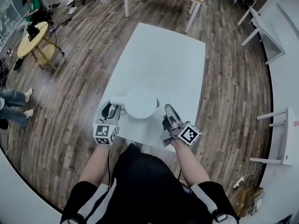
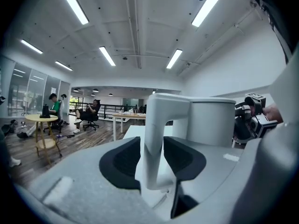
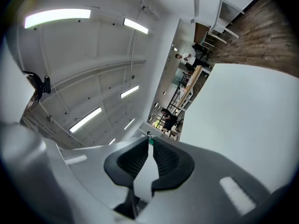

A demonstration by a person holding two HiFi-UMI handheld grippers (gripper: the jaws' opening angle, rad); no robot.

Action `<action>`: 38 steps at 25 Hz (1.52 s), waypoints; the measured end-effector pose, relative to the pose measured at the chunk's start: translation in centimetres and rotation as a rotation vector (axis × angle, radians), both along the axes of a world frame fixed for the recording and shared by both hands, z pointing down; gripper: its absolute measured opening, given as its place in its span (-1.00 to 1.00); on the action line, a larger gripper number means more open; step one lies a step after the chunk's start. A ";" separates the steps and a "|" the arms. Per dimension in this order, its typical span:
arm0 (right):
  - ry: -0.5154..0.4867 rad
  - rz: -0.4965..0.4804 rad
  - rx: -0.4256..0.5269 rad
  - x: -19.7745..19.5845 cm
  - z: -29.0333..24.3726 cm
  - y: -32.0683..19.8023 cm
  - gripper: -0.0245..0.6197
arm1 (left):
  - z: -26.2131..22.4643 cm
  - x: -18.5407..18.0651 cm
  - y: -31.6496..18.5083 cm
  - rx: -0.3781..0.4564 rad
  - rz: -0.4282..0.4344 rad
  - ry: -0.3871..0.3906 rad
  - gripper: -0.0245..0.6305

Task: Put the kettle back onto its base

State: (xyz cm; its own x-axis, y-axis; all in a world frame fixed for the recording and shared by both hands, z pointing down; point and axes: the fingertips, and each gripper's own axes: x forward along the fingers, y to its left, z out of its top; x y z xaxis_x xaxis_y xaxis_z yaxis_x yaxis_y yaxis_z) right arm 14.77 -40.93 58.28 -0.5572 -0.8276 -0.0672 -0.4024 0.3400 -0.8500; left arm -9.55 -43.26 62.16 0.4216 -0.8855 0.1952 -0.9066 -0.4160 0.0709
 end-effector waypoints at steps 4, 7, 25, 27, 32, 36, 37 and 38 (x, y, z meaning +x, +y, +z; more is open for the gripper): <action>0.065 -0.006 0.041 0.4 -0.6 1.6 -0.84 | -1.8 -1.2 2.2 0.022 -0.068 0.049 -0.44; 0.088 0.004 0.052 1.0 -1.0 2.7 -0.86 | -3.7 -1.2 3.9 0.051 -0.082 0.081 -0.46; 0.317 0.028 0.174 -5.3 -3.7 11.6 -0.92 | -8.8 -2.7 14.1 0.129 0.051 0.148 -0.92; 0.370 0.016 0.190 -6.4 -3.8 13.0 -0.92 | -9.1 -3.0 15.3 0.134 0.068 0.144 -0.92; 0.446 0.041 0.204 -6.8 -3.9 16.6 -0.92 | -9.4 -3.2 18.4 0.157 0.130 0.131 -0.92; 0.482 0.059 0.200 -6.7 -4.1 19.2 -0.92 | -9.4 -3.5 20.4 0.153 0.133 0.170 -0.92; 0.492 0.056 0.198 -6.7 -4.1 19.7 -0.92 | -9.4 -3.5 20.9 0.151 0.130 0.186 -0.92; 0.503 0.052 0.199 -6.7 -4.2 20.3 -0.92 | -9.5 -3.3 21.4 0.150 0.128 0.198 -0.92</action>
State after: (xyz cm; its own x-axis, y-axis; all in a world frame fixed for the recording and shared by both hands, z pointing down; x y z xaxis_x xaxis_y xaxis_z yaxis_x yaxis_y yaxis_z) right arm 8.05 -20.66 54.09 -0.5199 -0.8534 0.0393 -0.7637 0.4436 -0.4690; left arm -12.89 -21.87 52.71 0.5485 -0.8356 -0.0317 -0.8208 -0.5452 0.1706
